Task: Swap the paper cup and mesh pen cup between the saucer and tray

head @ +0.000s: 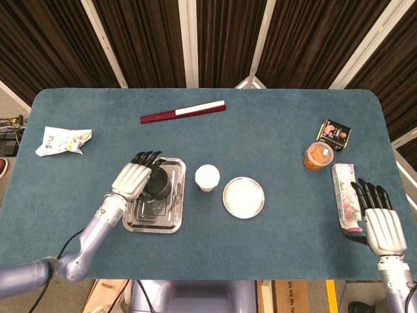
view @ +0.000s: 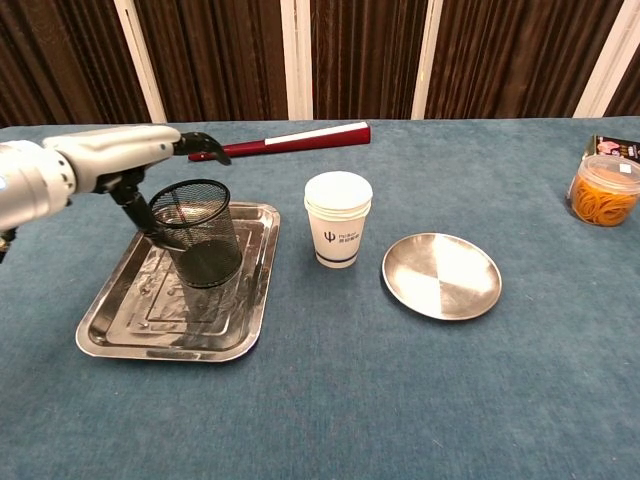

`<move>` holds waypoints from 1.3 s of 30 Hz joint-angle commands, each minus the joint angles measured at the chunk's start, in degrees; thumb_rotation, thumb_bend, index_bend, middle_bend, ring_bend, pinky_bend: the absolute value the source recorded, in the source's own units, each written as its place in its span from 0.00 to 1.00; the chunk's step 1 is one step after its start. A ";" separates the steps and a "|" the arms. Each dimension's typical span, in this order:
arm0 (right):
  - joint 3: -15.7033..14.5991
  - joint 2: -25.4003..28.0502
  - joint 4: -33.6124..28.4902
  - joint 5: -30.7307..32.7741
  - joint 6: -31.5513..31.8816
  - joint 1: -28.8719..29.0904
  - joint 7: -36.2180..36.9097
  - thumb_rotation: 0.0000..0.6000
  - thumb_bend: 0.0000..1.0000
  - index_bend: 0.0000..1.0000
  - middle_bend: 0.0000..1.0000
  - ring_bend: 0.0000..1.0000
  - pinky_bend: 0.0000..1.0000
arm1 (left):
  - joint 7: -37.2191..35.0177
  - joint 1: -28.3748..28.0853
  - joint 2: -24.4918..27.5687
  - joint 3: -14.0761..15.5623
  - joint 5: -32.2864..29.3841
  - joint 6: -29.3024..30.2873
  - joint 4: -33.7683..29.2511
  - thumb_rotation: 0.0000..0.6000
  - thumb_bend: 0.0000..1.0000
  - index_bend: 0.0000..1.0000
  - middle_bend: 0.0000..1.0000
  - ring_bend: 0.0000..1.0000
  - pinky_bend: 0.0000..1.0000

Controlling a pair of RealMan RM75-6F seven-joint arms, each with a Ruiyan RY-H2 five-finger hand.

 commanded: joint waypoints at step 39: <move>4.07 0.34 0.34 0.61 -4.14 -1.81 3.47 1.00 0.00 0.00 0.00 0.00 0.00 | 0.56 -5.81 2.03 1.75 5.99 -1.01 -17.82 1.00 0.46 0.44 0.31 0.29 0.40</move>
